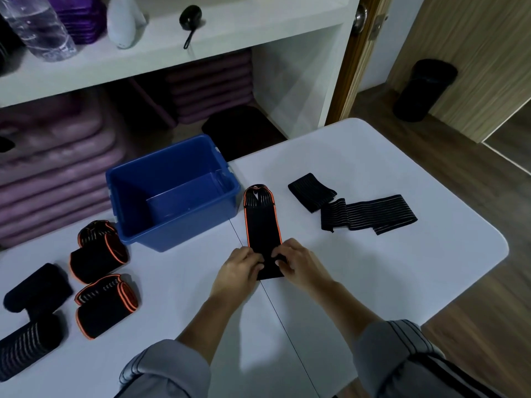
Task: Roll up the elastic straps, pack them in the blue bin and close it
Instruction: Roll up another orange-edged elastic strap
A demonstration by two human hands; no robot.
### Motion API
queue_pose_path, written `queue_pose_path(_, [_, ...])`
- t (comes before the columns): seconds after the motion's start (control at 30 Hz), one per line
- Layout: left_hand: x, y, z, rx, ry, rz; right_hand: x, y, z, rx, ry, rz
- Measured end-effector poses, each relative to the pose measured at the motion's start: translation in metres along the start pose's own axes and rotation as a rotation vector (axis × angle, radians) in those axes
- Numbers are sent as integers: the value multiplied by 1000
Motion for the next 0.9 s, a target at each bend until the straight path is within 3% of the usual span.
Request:
queue_pose_path(0.17, [11, 5, -2, 110, -9, 5, -6, 6, -1, 111, 81, 61])
queue_pose_path(0.3, [3, -4, 7, 137, 54, 76, -3, 2, 1, 35, 39, 25])
queue_pose_path(0.53, [1, -22, 7, 233, 166, 365, -1, -9, 6, 35, -22, -63])
queue_pose_path(0.7, [-12, -18, 11, 14, 171, 206, -4, -8, 1, -61, -78, -5])
queue_pose_path(0.9, [5, -1, -1, 107, 199, 105, -14, 3, -3, 15, -87, 15])
Point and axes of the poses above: each hand's wrist, its own y-axis away from the middle knuckle, its own z-axis out of the back of the hand, x = y × z, the point moved 1 cm from there along -y, towards the middle knuckle, and after that the axes turned 15 degrees about x, right-handed, at the moved point
